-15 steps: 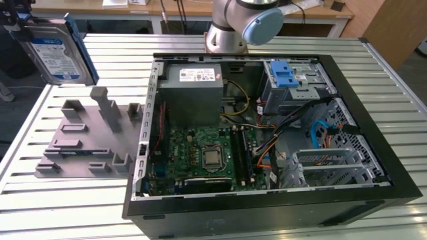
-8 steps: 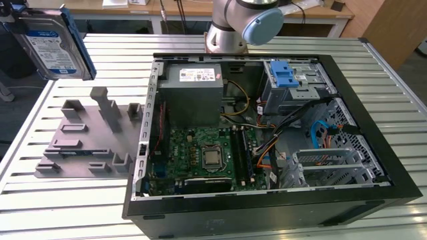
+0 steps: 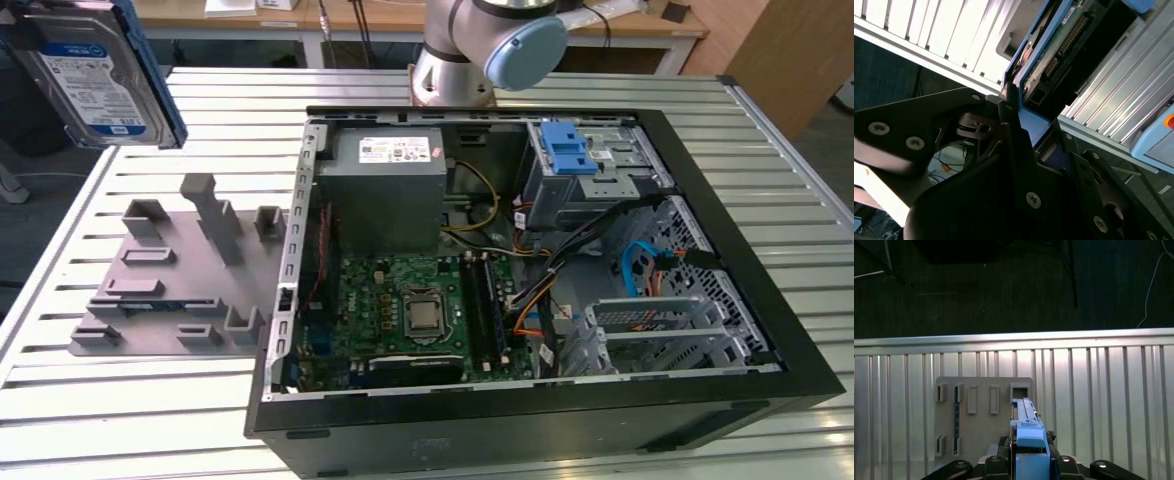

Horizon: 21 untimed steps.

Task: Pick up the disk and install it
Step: 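Pick up the disk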

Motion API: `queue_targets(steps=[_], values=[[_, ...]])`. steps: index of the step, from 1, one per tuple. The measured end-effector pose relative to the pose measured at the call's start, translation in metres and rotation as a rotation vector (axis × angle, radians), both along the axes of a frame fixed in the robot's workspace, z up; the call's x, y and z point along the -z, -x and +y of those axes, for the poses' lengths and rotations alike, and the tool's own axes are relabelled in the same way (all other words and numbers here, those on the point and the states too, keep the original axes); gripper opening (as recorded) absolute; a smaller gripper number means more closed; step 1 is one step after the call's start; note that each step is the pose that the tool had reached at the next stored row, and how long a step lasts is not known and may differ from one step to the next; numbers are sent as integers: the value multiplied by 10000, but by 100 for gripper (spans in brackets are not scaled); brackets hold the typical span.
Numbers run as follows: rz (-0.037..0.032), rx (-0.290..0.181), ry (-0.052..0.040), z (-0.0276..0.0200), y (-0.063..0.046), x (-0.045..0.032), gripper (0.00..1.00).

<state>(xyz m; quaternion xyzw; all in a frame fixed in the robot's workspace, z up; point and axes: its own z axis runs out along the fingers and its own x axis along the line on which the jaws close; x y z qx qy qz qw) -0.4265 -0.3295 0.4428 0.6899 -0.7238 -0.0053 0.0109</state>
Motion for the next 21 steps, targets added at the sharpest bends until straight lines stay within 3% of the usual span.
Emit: queue_targets(steps=[21], values=[[0,-1,-3,0,0,-237,36]])
